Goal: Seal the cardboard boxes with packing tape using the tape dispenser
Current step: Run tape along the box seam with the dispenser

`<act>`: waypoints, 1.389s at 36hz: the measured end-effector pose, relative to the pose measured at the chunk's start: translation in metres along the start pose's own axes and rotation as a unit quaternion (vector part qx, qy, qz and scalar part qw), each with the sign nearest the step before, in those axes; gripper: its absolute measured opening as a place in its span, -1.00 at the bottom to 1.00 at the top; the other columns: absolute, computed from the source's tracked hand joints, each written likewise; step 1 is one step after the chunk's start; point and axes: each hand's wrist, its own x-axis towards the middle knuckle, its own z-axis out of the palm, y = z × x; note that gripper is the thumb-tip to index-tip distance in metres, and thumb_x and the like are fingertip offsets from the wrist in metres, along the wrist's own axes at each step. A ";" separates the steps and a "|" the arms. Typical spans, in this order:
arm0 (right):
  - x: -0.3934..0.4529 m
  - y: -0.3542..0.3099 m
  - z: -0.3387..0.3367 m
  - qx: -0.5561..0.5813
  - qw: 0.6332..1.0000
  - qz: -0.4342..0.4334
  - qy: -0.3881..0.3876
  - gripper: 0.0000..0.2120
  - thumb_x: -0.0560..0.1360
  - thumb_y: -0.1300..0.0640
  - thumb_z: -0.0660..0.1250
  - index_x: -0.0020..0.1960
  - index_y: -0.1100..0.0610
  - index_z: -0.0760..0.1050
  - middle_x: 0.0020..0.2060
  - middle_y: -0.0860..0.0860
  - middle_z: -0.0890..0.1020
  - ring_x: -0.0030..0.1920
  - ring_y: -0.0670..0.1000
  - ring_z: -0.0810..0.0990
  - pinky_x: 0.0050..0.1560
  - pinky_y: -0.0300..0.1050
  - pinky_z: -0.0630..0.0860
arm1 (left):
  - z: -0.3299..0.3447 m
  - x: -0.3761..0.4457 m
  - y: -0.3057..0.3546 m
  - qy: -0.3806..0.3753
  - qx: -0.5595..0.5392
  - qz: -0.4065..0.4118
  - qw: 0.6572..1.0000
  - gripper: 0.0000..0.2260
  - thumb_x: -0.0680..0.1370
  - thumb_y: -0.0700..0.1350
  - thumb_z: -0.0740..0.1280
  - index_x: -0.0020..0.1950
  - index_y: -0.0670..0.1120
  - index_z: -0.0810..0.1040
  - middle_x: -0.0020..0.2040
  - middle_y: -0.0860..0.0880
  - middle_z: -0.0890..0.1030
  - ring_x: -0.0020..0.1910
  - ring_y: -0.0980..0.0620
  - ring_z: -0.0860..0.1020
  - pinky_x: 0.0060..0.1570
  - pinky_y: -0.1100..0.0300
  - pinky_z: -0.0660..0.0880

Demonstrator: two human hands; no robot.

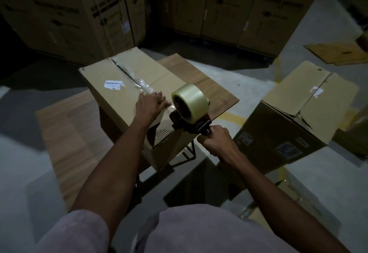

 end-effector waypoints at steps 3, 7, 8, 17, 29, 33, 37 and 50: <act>-0.002 0.012 0.008 0.026 1.000 -0.006 0.004 -0.75 0.45 0.09 0.36 -0.29 0.17 0.38 -0.42 0.10 0.43 -0.44 0.06 0.40 -0.38 0.08 0.40 | 0.000 -0.002 0.006 0.007 0.018 -0.013 1.000 -0.62 0.63 0.15 0.29 0.21 -0.12 0.65 0.21 -0.18 0.63 0.18 -0.22 0.57 0.31 -0.05 0.33; -0.002 0.027 0.016 0.057 0.997 -0.048 -0.003 -0.76 0.51 0.13 0.37 -0.30 0.13 0.42 -0.48 -0.06 0.48 -0.50 -0.08 0.47 -0.44 -0.14 0.34 | -0.001 -0.009 0.017 0.036 0.022 -0.030 0.999 -0.72 0.63 0.11 0.31 0.11 -0.05 0.69 0.10 -0.16 0.66 0.13 -0.25 0.57 0.10 0.05 0.39; -0.001 0.029 0.017 0.051 0.998 -0.038 -0.007 -0.78 0.51 0.14 0.36 -0.29 0.15 0.44 -0.46 -0.02 0.51 -0.48 -0.03 0.51 -0.44 -0.08 0.38 | 0.000 -0.010 0.019 0.040 0.010 -0.037 0.998 -0.73 0.62 0.11 0.32 0.09 -0.04 0.70 0.09 -0.14 0.67 0.11 -0.24 0.58 0.04 0.08 0.40; 0.009 0.035 0.023 -0.007 0.999 -0.021 -0.035 -0.84 0.55 0.16 0.34 -0.18 0.18 0.48 -0.31 0.16 0.57 -0.31 0.16 0.57 -0.34 0.05 0.45 | 0.010 -0.027 0.032 0.022 -0.035 -0.068 0.997 -0.65 0.63 0.09 0.33 0.25 -0.12 0.66 0.24 -0.26 0.60 0.23 -0.29 0.52 0.13 -0.03 0.44; 0.002 0.035 0.020 0.041 0.998 -0.045 -0.016 -0.67 0.59 0.03 0.39 -0.28 0.09 0.37 -0.40 0.02 0.46 -0.41 0.01 0.45 -0.39 -0.07 0.33 | 0.018 -0.020 0.028 -0.016 -0.035 -0.105 0.994 -0.60 0.61 0.09 0.33 0.29 -0.17 0.57 0.26 -0.27 0.54 0.26 -0.30 0.46 0.17 -0.11 0.40; 0.003 0.033 0.017 0.037 0.999 -0.039 -0.003 -0.66 0.56 0.01 0.42 -0.28 0.06 0.35 -0.40 0.03 0.45 -0.42 0.03 0.42 -0.35 -0.03 0.38 | 0.021 -0.019 0.026 0.002 -0.049 -0.120 0.992 -0.67 0.59 0.00 0.36 0.18 -0.24 0.55 0.14 -0.32 0.56 0.18 -0.33 0.51 0.06 -0.11 0.44; 0.000 0.028 0.013 0.037 0.999 -0.018 -0.002 -0.70 0.55 0.01 0.43 -0.24 0.09 0.39 -0.35 0.05 0.47 -0.39 0.03 0.40 -0.34 -0.03 0.36 | 0.020 -0.024 0.028 0.004 -0.046 -0.114 0.992 -0.67 0.58 0.01 0.34 0.19 -0.21 0.54 0.15 -0.30 0.56 0.22 -0.34 0.47 -0.05 -0.08 0.41; -0.026 0.046 0.014 0.035 0.999 -0.021 -0.017 -0.83 0.55 0.12 0.38 -0.13 0.20 0.47 -0.28 0.17 0.59 -0.31 0.19 0.58 -0.29 0.11 0.49 | 0.005 -0.034 0.042 0.034 0.006 -0.043 0.998 -0.67 0.62 0.08 0.33 0.12 -0.17 0.68 0.14 -0.24 0.62 0.15 -0.25 0.57 -0.01 -0.03 0.44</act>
